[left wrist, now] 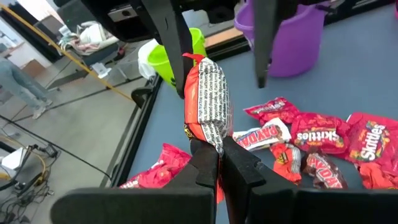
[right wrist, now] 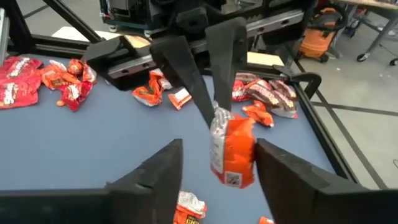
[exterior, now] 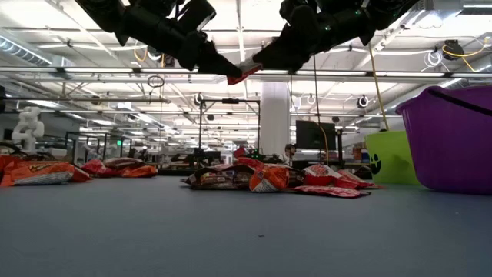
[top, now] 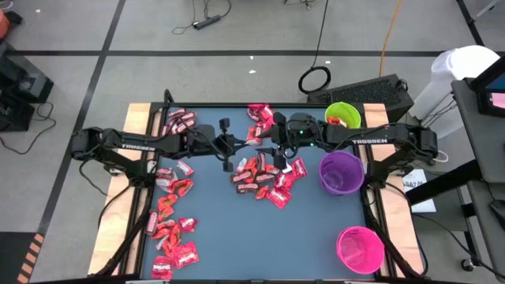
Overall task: Organize candy in baskets
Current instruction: Put the orange chocolate bar into the green bucket
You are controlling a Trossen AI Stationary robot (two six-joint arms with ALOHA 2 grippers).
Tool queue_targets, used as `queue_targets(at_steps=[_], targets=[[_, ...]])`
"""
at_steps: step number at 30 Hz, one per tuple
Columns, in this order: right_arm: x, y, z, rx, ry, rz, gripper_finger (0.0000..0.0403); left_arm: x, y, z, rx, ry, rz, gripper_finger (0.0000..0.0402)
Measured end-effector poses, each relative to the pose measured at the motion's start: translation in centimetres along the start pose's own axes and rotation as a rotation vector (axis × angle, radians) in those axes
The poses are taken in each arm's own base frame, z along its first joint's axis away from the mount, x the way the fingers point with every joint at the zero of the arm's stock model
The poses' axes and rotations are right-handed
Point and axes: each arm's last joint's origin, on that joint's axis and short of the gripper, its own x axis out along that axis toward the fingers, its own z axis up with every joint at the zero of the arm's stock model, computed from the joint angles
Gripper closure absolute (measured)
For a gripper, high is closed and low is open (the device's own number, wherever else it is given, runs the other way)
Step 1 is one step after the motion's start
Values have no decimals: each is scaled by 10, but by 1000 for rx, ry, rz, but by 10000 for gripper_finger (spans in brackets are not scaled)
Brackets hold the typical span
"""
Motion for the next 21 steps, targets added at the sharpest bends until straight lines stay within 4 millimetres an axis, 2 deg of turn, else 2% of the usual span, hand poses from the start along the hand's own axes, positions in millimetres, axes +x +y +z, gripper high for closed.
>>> queue_targets(at_steps=[11,14,21], targets=[[0,0,1,-51,-7,-2,376,0,0,1,-1,-7,3,383],[0,0,1,-55,-8,-2,392,0,0,1,-1,-8,4,383],[0,0,1,-57,-8,-4,391,0,0,1,-4,-10,5,380]])
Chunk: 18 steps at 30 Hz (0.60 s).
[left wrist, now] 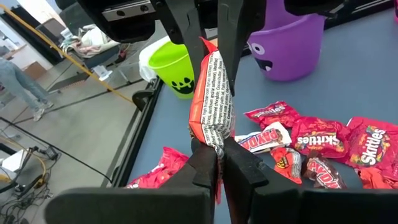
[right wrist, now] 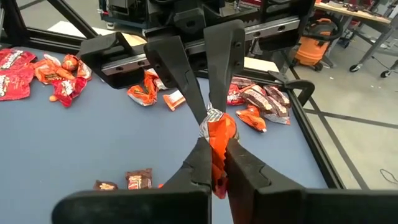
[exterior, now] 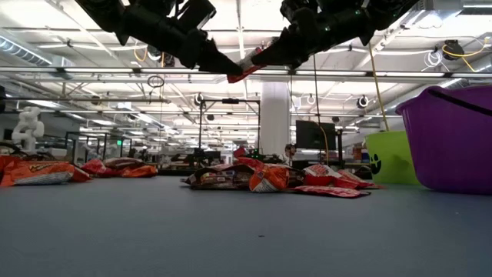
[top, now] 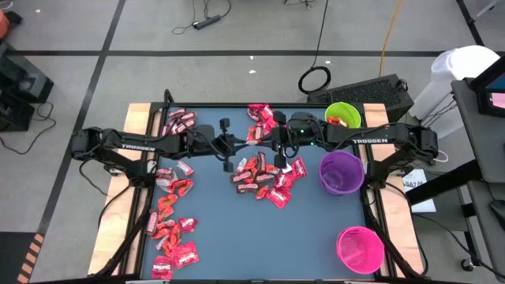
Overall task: Organize candy in baskets
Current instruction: Put the orange chocolate bar into the green bucket
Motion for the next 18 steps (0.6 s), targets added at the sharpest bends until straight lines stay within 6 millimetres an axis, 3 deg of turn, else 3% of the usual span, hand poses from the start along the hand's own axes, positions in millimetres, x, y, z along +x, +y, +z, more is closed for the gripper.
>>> queue_targets(at_steps=[3,9,13,18], targets=[[-2,0,1,-1,-3,-2,390,0,0,0,-26,-3,1,361],[-12,-2,6,0,19,-77,390,0,-1,-3,-46,38,-14,278],[-32,-3,12,3,60,-154,390,0,-3,-8,-42,95,-34,245],[-68,-6,19,1,151,-350,390,-1,-4,-14,-35,167,-12,239]])
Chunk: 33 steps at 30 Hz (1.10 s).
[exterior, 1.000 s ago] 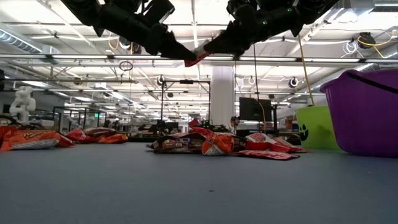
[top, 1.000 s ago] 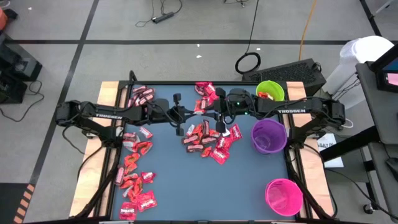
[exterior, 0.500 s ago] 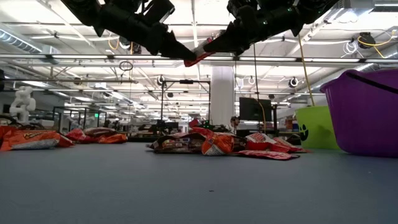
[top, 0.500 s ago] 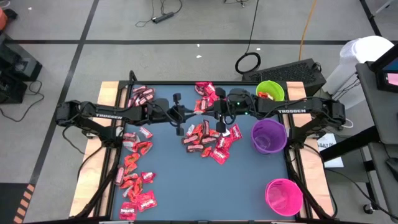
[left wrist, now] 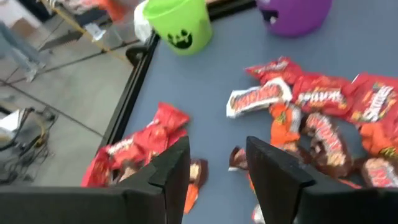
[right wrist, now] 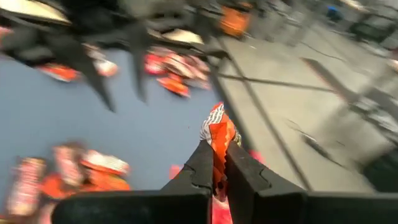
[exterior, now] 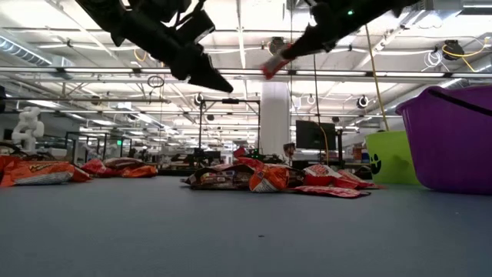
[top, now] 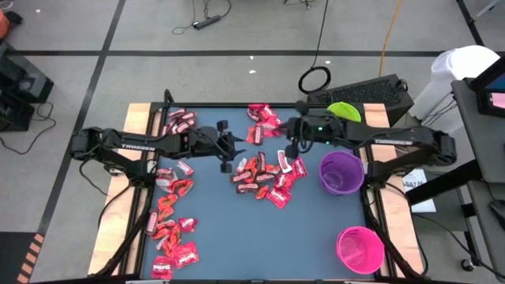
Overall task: Organize candy in baskets
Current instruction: Put the orange chocolate bar into the green bucket
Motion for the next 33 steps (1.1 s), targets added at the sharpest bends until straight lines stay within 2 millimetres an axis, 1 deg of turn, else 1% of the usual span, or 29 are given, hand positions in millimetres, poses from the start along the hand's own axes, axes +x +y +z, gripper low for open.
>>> queue_targets(at_steps=[3,7,9,12,17,23,28,33], targets=[[-22,-12,-4,-9,81,-153,390,0,0,0,0,7,5,239],[-46,-31,-16,-29,231,-361,390,0,0,-1,0,11,4,239],[-55,-40,-24,-38,316,-442,390,0,0,-1,0,12,4,239],[-65,-54,-37,-13,424,-505,390,0,0,-1,-2,12,4,239],[-68,-74,-58,113,565,-499,389,0,0,-1,-1,16,2,239],[-61,-96,-82,261,715,-490,389,0,0,-2,-1,16,2,239],[-55,-108,-98,344,827,-526,389,0,0,-2,-1,16,2,239],[-49,-115,-107,393,870,-552,387,0,0,-2,0,16,3,239]])
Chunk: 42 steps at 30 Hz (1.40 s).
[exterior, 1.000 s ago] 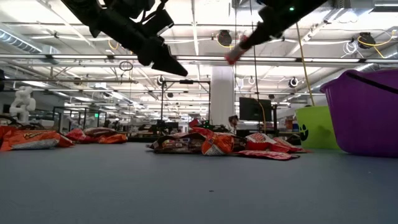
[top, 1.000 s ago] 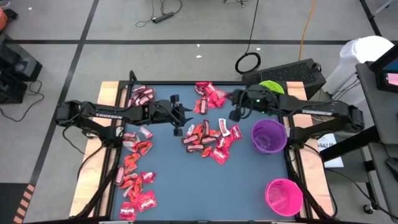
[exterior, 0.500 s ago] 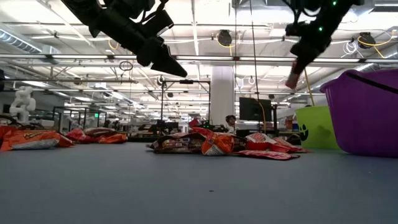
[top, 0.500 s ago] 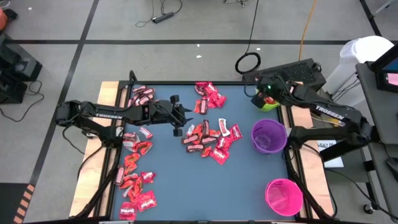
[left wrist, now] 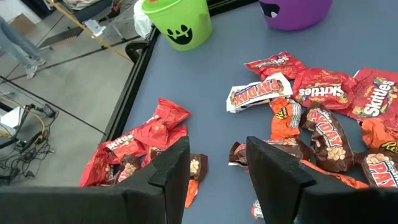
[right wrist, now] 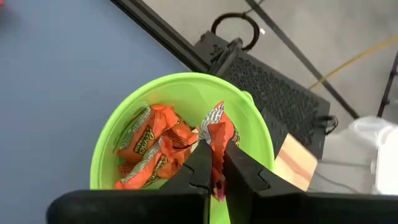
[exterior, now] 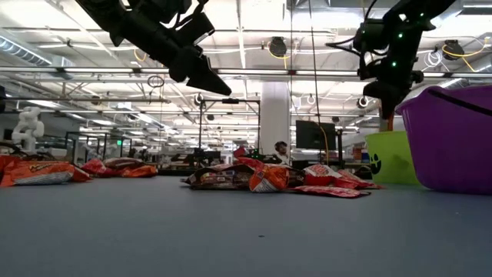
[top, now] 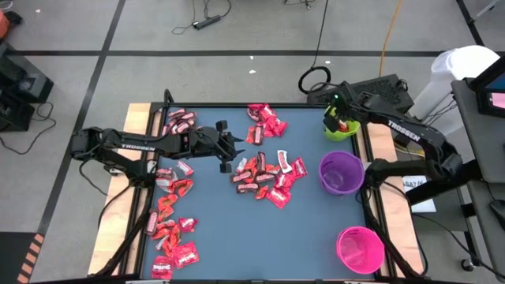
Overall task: Organize candy in baskets
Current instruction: Put the orange chocolate bar into the green bucket
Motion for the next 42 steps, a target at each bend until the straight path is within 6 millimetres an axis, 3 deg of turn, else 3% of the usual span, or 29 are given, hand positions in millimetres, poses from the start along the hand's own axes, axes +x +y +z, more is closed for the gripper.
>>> queue_targets(at_steps=[3,8,13,17,28,42], targets=[[3,0,0,2,21,-3,363,0,0,0,-8,0,0,239],[2,-1,-1,-8,19,-4,288,0,0,0,-28,-2,2,239],[-11,-5,-4,5,-42,1,223,5,3,-2,-84,0,18,239],[-26,-5,-3,31,-155,53,194,19,13,-13,-212,39,115,240],[-61,0,2,63,-432,223,184,70,32,-53,-439,171,198,240],[-64,4,2,47,-448,240,183,128,48,-71,-618,354,227,240]])
